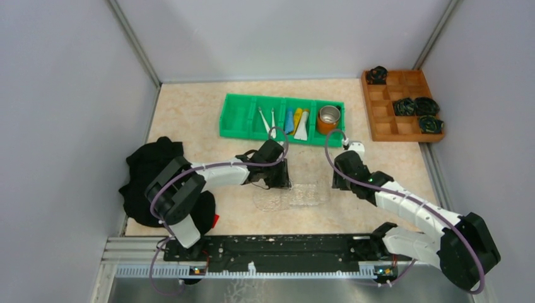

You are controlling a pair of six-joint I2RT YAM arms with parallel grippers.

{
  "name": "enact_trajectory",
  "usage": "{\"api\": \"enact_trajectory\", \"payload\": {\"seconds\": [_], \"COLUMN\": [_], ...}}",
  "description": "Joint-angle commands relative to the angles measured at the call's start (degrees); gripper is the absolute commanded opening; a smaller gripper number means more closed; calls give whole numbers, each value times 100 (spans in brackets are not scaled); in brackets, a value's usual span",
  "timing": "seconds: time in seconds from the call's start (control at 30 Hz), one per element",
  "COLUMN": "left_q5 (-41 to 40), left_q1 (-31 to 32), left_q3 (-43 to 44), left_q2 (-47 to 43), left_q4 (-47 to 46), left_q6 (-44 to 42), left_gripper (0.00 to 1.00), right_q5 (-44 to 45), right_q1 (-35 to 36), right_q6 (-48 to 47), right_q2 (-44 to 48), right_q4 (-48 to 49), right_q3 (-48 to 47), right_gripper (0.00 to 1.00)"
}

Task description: Prepare toiletry sets of a toothbrush and toothpaste on the tray

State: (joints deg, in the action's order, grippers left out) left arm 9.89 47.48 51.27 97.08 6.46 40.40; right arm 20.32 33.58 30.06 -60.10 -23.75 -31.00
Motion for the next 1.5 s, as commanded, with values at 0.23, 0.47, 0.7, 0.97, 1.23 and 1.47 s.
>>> {"api": "enact_trajectory", "payload": {"seconds": [0.23,0.47,0.7,0.97,1.23,1.47], "left_q5": [-260,-598,-559,-649,-624,-648], "left_q1": [33,37,34,24,24,25], "left_q3": [-310,-690,-872,-863,-862,-948], "left_q2": [-960,-1689,-1755,-1703,-1710,-1813], "left_q4": [491,884,817,827,823,840], "left_q6": [-103,-126,-94,-123,-117,-70], "left_gripper": [29,29,29,29,29,29], "right_q5": [-1082,-1139,-1003,-894,-954,-902], "right_q1": [-18,443,932,1028,1069,1069], "right_q6": [-161,-226,-96,21,-33,-83], "right_q2": [-161,-709,-1209,-1141,-1390,-1469], "right_q4": [610,658,692,669,792,921], "right_q3": [-332,-773,-1039,-925,-1098,-1049], "right_gripper": [45,43,43,43,43,43]}}
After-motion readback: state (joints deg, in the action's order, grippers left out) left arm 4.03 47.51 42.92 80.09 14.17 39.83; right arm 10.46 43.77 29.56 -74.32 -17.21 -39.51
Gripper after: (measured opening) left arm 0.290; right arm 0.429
